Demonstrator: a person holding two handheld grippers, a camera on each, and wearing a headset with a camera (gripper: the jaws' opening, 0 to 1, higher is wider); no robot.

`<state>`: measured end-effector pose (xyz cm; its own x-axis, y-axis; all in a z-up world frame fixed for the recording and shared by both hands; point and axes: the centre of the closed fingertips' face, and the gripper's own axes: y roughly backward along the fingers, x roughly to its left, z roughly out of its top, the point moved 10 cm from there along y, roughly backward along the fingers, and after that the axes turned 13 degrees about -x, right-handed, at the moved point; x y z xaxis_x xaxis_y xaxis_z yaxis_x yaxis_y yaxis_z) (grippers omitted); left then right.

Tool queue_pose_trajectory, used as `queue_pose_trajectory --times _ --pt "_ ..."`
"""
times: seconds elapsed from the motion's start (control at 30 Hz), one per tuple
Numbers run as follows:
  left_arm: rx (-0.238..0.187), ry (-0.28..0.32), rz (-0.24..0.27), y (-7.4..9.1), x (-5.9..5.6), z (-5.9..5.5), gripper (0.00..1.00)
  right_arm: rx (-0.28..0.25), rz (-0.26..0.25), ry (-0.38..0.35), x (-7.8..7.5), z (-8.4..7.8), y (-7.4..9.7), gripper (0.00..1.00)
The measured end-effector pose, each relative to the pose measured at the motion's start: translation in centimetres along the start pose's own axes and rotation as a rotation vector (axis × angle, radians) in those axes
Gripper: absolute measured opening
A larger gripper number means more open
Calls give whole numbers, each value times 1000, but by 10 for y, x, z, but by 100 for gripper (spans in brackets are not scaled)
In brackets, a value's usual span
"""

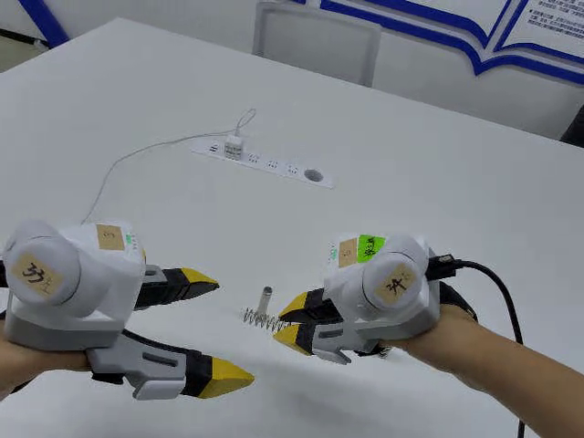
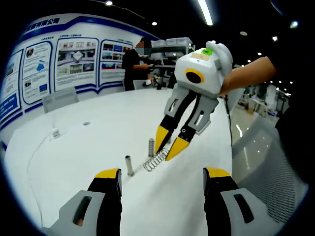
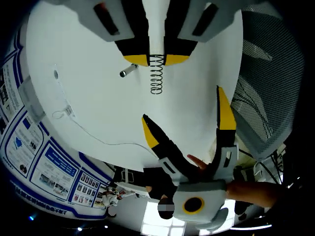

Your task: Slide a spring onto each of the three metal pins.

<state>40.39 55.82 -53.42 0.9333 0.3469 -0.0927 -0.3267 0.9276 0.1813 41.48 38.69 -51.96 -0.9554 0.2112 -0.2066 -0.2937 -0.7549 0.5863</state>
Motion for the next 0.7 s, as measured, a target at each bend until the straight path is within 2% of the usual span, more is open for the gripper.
queue_pose_trajectory --times 0.27,0.5,0.63,0.7 --pt "7 -51 -47 -6 -12 5 55 -12 16 104 14 15 17 11" --pt "-5 -73 -83 -7 -19 10 45 -8 40 156 23 19 23 11" --pt "-7 -88 -117 -8 -23 12 34 5 50 194 26 21 25 11" --pt "-14 -77 -126 -8 -25 13 31 4 54 198 28 21 26 11"
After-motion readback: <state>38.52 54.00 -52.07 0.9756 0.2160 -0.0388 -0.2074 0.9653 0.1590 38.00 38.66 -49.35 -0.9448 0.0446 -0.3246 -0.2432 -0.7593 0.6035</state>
